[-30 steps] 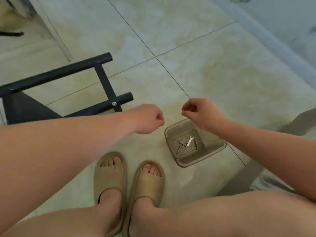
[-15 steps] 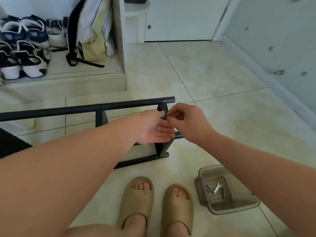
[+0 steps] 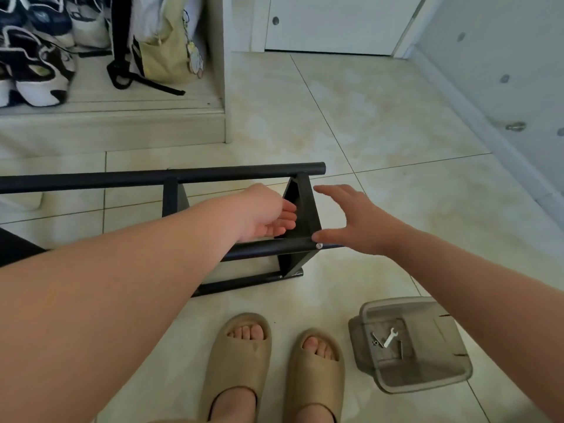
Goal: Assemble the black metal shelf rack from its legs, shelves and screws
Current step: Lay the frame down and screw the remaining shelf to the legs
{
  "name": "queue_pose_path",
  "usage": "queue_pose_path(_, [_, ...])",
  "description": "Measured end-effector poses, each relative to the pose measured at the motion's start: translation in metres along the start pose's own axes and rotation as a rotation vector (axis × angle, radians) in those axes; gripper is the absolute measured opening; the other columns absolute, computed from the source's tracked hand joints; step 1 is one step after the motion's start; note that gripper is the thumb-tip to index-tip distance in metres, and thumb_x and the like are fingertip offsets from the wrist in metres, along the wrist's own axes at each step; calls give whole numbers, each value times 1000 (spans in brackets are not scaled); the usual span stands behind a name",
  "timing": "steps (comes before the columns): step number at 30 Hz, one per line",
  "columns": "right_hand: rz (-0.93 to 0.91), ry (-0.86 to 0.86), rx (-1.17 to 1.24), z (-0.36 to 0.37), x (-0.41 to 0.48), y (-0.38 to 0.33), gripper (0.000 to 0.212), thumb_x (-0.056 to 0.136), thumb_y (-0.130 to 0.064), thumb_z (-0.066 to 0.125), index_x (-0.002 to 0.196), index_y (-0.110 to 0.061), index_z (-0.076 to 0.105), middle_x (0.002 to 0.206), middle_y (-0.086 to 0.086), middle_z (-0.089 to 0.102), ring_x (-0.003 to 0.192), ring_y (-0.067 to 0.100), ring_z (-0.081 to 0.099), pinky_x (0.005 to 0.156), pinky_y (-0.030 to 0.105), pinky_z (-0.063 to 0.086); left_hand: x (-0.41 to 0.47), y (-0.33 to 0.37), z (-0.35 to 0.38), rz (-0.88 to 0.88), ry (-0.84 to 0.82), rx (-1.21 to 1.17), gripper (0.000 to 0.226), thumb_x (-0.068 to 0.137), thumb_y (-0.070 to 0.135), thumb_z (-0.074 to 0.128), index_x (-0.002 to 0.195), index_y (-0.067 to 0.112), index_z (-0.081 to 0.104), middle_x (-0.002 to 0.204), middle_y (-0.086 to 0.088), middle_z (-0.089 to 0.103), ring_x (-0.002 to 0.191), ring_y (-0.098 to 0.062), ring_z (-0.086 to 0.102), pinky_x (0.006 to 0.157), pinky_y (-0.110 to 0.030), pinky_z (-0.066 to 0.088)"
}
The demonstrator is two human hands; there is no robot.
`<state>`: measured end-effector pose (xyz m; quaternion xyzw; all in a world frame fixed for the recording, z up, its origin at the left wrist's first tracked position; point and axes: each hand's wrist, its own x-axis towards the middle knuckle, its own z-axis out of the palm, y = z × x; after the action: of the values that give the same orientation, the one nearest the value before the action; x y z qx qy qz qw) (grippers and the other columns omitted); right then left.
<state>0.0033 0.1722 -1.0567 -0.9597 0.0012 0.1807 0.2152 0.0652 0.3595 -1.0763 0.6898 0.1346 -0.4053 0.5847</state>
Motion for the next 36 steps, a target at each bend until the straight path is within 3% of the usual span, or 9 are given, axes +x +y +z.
queue_pose_path(3, [5, -106, 84, 3, 3, 10, 93, 79, -43, 83, 153, -46, 27, 139, -11, 51, 125, 11, 52, 101, 32, 43, 5, -6, 11, 117, 16, 275, 25, 102, 2, 45, 115, 1, 66, 110, -14, 71, 100, -26, 70, 88, -36, 58])
queue_pose_path(5, [0, -111, 118, 6, 2, 11, 89, 79, -43, 83, 151, -48, 30, 115, -15, 65, 104, 4, 61, 89, 27, 46, 4, -8, 18, 149, -49, 474, 24, 98, 1, 52, 116, 1, 68, 109, -17, 73, 99, -30, 71, 94, -42, 56])
queue_pose_path(11, [-65, -93, 82, 13, -16, 16, 85, 81, -43, 82, 151, -39, 34, 95, -12, 70, 87, 1, 60, 74, 20, 45, 1, -16, 35, -3, -215, 566, 32, 101, 7, 33, 114, 7, 62, 95, -15, 77, 72, -25, 75, 53, -28, 55])
queue_pose_path(15, [-84, -119, 51, 22, -39, 27, 95, 76, -48, 84, 152, -40, 28, 88, -14, 67, 82, 0, 60, 76, 25, 49, -5, -31, 45, -94, -334, 591, 37, 98, 5, 33, 117, 6, 64, 96, -13, 77, 69, -23, 74, 60, -29, 56])
queue_pose_path(20, [-211, 2, -138, 26, -48, 32, 95, 74, -60, 80, 153, -35, 34, 124, -12, 44, 106, -1, 48, 90, 31, 45, 1, -35, 46, -141, -379, 572, 31, 100, 5, 37, 120, 5, 61, 98, -13, 77, 73, -24, 76, 58, -28, 57])
queue_pose_path(22, [-259, 56, -234, 24, -46, 33, 94, 74, -63, 77, 152, -30, 37, 154, -4, 29, 135, 17, 36, 108, 38, 38, 5, -34, 44, -125, -388, 579, 29, 97, 5, 44, 116, 5, 65, 98, -14, 77, 81, -27, 76, 72, -35, 61])
queue_pose_path(25, [-308, 14, -203, 28, -43, 34, 91, 80, -56, 73, 153, -23, 31, 169, -7, 3, 155, 14, 6, 122, 38, 18, 9, -34, 45, -43, -348, 618, 26, 87, 5, 54, 106, 6, 72, 96, -17, 76, 89, -30, 75, 94, -45, 56])
queue_pose_path(29, [-286, -34, -120, 32, -37, 34, 97, 84, -49, 74, 158, -18, 19, 169, -7, 5, 155, 9, -2, 127, 39, 7, 15, -33, 46, 78, -255, 658, 21, 83, 6, 58, 99, 7, 72, 99, -20, 74, 76, -26, 64, 71, -34, 49])
queue_pose_path(36, [-281, -34, -126, 29, -30, 37, 104, 81, -58, 76, 158, -19, 20, 169, -10, 9, 154, 5, -1, 126, 32, -2, 18, -35, 40, 120, -224, 632, 10, 82, 6, 65, 76, 12, 69, 52, 1, 59, 47, -15, 51, 50, -19, 39])
